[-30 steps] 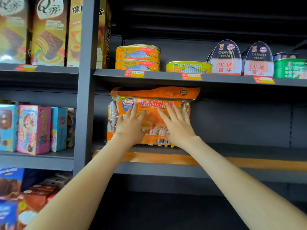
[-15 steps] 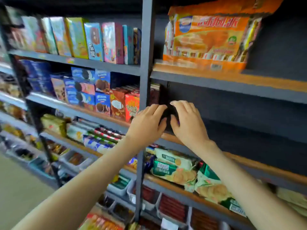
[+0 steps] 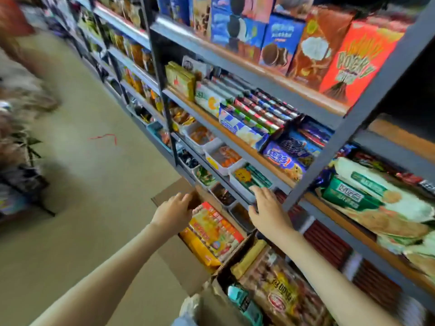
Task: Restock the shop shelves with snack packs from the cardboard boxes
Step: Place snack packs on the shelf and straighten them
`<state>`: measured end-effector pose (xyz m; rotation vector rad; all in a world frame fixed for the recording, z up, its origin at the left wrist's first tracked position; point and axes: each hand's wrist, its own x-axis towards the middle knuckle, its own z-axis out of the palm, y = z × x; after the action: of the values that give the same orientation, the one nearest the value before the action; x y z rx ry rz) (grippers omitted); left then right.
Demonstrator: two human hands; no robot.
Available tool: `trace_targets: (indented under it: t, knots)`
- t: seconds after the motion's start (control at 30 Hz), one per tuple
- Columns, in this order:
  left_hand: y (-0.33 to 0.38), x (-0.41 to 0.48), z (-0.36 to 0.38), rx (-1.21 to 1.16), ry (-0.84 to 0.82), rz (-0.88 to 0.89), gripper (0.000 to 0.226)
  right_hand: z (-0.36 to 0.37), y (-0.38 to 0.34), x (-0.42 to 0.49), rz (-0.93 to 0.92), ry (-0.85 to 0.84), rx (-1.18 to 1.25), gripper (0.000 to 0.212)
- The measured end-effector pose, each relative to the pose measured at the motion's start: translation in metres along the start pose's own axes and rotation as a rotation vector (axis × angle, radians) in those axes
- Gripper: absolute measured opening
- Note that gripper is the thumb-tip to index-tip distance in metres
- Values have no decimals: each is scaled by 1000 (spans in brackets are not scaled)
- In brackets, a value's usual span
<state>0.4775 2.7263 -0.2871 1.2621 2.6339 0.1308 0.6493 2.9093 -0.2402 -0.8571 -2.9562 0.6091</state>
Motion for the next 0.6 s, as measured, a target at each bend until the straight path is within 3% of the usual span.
trace_targets:
  t: [0.33, 0.5, 0.6]
  knots:
    - [-153, 78, 203, -100, -298, -130, 33, 263, 9, 129, 215, -494, -64, 62]
    - [-192, 112, 322, -54, -379, -109, 61, 418, 33, 159, 219, -687, -162, 68]
    - [-203, 120, 389, -13, -396, -24, 68, 486, 46, 165, 109, -746, -296, 57]
